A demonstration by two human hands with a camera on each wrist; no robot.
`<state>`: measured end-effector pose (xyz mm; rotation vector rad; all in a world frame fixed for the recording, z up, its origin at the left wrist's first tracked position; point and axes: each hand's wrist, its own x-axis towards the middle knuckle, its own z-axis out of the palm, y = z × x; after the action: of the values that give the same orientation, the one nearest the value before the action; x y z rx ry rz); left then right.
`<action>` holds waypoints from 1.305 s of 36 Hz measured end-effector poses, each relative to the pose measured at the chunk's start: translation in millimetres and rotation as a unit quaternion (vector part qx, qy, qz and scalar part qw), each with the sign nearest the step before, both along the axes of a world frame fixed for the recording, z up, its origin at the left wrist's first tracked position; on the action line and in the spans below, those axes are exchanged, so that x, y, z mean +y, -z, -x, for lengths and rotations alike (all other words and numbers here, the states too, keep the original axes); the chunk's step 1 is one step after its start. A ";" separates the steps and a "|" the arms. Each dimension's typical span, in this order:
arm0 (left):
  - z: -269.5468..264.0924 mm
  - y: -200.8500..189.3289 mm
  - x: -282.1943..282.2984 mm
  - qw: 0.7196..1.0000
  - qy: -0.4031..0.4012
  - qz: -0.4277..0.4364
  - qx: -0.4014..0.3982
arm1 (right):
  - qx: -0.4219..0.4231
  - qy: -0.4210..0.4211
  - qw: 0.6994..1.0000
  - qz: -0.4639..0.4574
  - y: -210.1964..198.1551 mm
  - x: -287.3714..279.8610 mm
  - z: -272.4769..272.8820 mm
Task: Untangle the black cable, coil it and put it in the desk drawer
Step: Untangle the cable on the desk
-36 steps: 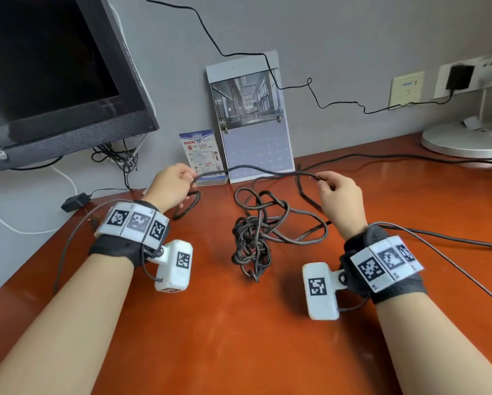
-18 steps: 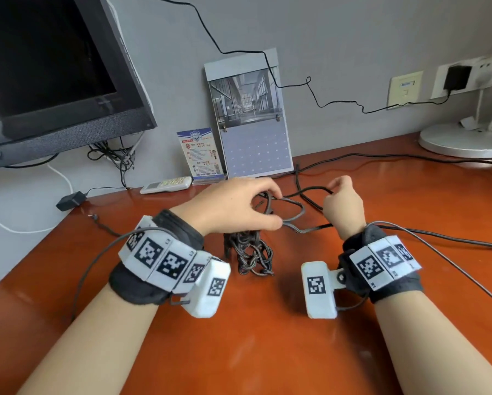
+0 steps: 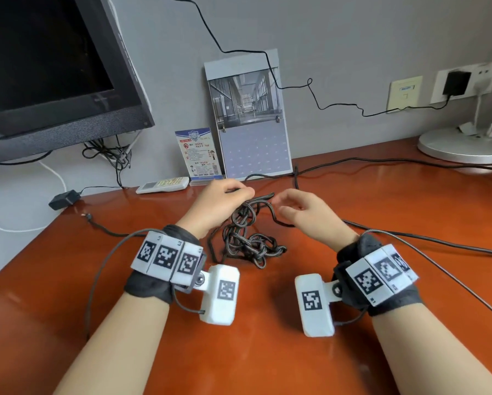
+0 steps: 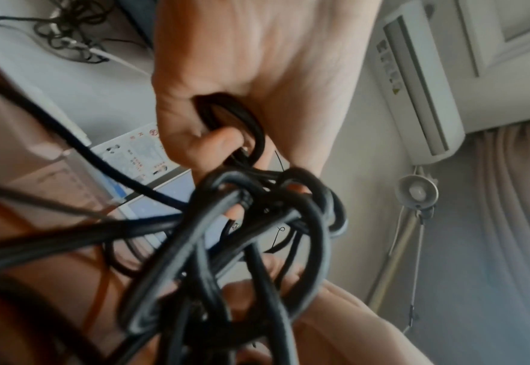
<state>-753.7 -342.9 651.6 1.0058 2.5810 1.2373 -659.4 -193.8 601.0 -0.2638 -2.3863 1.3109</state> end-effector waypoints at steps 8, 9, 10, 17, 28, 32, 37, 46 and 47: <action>-5.1 22.3 4.5 0.978 -0.043 -0.116 -0.167 | 0.068 -0.003 0.998 0.000 6.1 -7.2 5.4; -5.7 25.6 4.3 0.972 -0.045 -0.131 -0.188 | 0.089 0.014 0.996 0.003 7.1 -5.6 6.1; -6.1 28.5 4.3 0.967 -0.047 -0.145 -0.204 | 0.106 0.025 0.994 0.003 7.1 -4.9 5.8; -11.6 47.6 4.9 0.937 -0.050 -0.202 -0.281 | 0.141 0.031 0.988 -0.053 5.8 -1.5 3.8; -8.5 62.4 2.8 0.889 -0.085 -0.276 -0.355 | 0.067 -0.034 0.986 -0.151 2.8 -20.9 10.1; -2.9 64.3 0.8 0.868 -0.112 -0.299 -0.379 | 0.038 -0.014 0.976 -0.212 8.6 -20.6 12.5; -1.3 64.4 -0.3 0.834 -0.123 -0.355 -0.405 | 0.050 0.041 0.960 -0.272 15.1 -28.0 12.1; -5.1 66.3 3.5 0.827 -0.149 -0.380 -0.386 | -0.017 0.077 0.962 -0.261 10.7 -43.6 11.1; -6.1 65.5 2.7 0.827 -0.148 -0.379 -0.387 | -0.022 0.080 0.963 -0.257 11.0 -44.2 11.4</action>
<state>-747.6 -340.1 586.1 0.0305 1.6215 2.2381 -670.8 -238.0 590.0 -0.3218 -2.5769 0.5863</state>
